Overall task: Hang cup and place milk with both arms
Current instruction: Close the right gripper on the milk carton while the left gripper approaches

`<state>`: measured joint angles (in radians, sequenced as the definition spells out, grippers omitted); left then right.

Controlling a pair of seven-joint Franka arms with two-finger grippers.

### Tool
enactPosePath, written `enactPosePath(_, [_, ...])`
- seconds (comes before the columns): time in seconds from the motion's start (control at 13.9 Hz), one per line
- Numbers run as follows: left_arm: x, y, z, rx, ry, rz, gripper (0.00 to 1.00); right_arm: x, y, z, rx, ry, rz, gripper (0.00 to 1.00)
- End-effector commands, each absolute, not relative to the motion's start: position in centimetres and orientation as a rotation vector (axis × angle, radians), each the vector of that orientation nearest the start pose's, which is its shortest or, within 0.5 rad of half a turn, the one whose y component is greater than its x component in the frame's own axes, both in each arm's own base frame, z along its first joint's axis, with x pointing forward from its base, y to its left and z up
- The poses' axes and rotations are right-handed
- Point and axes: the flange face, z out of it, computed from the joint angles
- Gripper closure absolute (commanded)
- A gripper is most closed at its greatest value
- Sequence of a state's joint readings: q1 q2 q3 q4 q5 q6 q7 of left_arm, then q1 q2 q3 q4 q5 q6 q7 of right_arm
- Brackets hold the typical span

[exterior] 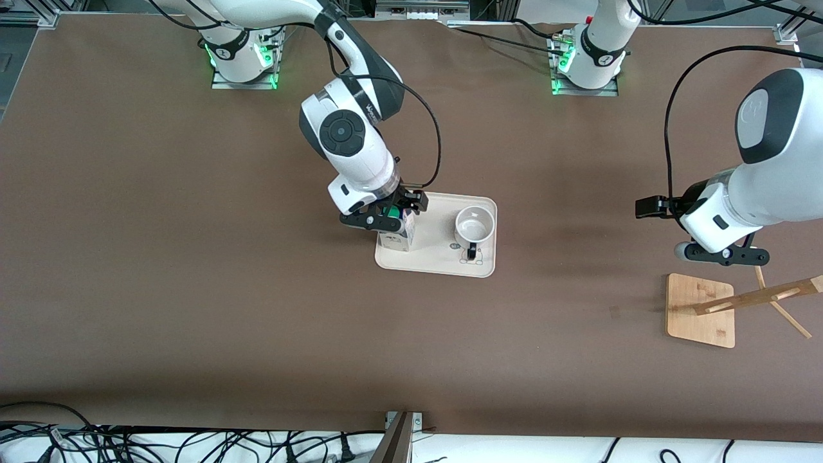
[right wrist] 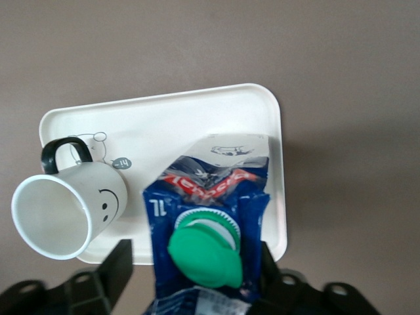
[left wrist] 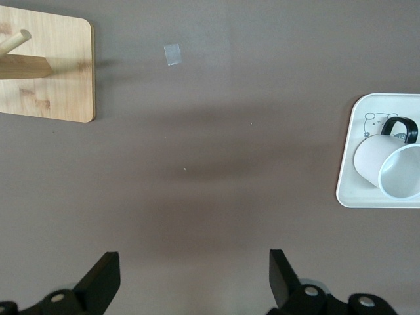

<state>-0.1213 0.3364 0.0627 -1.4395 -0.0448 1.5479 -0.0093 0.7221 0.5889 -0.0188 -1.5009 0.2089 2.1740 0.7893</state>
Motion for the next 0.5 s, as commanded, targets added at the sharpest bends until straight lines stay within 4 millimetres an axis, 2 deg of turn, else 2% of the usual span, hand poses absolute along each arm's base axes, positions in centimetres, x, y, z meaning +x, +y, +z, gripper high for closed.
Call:
enactPosePath(0.0, [63.6, -4.0, 48.8, -3.122, 0.082, 0.338, 0.00, 53.9, 47.0, 32.7, -2.981, 0.256, 0.058, 0.61])
enactPosePath(0.07, [63.7, -4.0, 48.7, -3.122, 0.082, 0.341, 0.00, 54.1, 46.7, 33.1, -2.981, 0.243, 0.053, 0.70])
enactPosePath(0.14, [63.7, -4.0, 48.7, -3.122, 0.082, 0.341, 0.00, 54.3, 46.2, 33.6, -2.991, 0.242, 0.070, 0.70])
enactPosePath(0.22, [63.7, -3.9, 48.6, -3.122, 0.080, 0.343, 0.00, 54.4, 45.4, 35.0, -3.002, 0.235, 0.099, 0.70])
enactPosePath(0.36, [63.6, -3.7, 48.5, -3.123, 0.082, 0.348, 0.00, 55.9, 41.2, 39.2, -3.008, 0.184, 0.147, 0.70])
enactPosePath(0.43, [63.6, -3.6, 48.5, -3.123, 0.082, 0.348, 0.00, 56.9, 38.3, 40.9, -3.015, 0.128, 0.180, 0.70])
